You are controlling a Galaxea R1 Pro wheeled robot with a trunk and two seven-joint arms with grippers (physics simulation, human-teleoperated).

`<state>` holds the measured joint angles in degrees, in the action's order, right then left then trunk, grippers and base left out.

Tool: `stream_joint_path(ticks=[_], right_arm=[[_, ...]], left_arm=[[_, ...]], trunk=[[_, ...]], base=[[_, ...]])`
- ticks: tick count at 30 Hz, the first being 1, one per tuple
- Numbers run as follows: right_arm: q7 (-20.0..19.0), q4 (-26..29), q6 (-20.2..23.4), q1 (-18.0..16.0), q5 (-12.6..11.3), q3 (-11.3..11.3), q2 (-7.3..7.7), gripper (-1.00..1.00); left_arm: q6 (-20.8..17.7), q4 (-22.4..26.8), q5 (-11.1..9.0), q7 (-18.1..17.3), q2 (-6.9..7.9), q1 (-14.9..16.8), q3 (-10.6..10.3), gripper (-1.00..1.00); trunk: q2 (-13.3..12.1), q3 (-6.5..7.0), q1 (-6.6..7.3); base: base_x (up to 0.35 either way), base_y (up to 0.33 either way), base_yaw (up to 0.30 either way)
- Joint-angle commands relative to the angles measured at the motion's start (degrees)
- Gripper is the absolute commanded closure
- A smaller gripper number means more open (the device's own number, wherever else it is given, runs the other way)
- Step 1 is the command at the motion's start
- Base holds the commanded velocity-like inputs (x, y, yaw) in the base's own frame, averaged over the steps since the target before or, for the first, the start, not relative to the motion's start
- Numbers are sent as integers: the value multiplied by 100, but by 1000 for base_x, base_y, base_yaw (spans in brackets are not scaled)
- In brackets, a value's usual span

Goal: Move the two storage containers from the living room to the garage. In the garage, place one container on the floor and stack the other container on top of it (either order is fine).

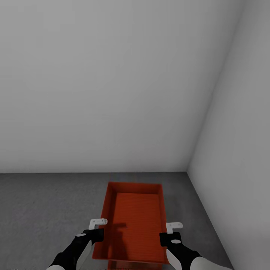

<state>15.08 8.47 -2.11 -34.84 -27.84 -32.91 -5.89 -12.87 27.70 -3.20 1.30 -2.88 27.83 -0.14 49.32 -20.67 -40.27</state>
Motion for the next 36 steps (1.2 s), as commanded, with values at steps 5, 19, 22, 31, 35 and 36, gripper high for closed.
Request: stream_joint_path(ticks=[5, 19, 22, 31, 35, 36], right_arm=[[122, -12, -35, -5, -46, -41, 185, 100], [127, -12, -35, -5, -46, -41, 185, 100], [126, -12, -35, -5, -46, -41, 185, 100], [127, -12, -35, -5, -46, -41, 185, 100], [127, -12, -35, -5, -46, -41, 185, 100], [127, -12, -39, -5, -46, -41, 185, 100]], left_arm=[[-38, 16, 30, 54, 6, 3, -2, 100], [-40, 16, 30, 54, 5, 3, 2, 100], [-38, 16, 30, 54, 5, 3, 1, 100], [-33, 16, 30, 54, 5, 3, -2, 100], [-32, 16, 30, 54, 6, 3, -3, 100], [-31, 16, 30, 54, 4, 3, -3, 100]], trunk=[[208, -143, -111], [769, -521, -418], [889, -603, -484], [1250, -846, -682], [1411, -955, -770], [1451, -982, -792]], base=[[0, 0, 0], [0, 0, 0], [0, 0, 0], [0, 0, 0], [0, 0, 0], [0, 0, 0]])
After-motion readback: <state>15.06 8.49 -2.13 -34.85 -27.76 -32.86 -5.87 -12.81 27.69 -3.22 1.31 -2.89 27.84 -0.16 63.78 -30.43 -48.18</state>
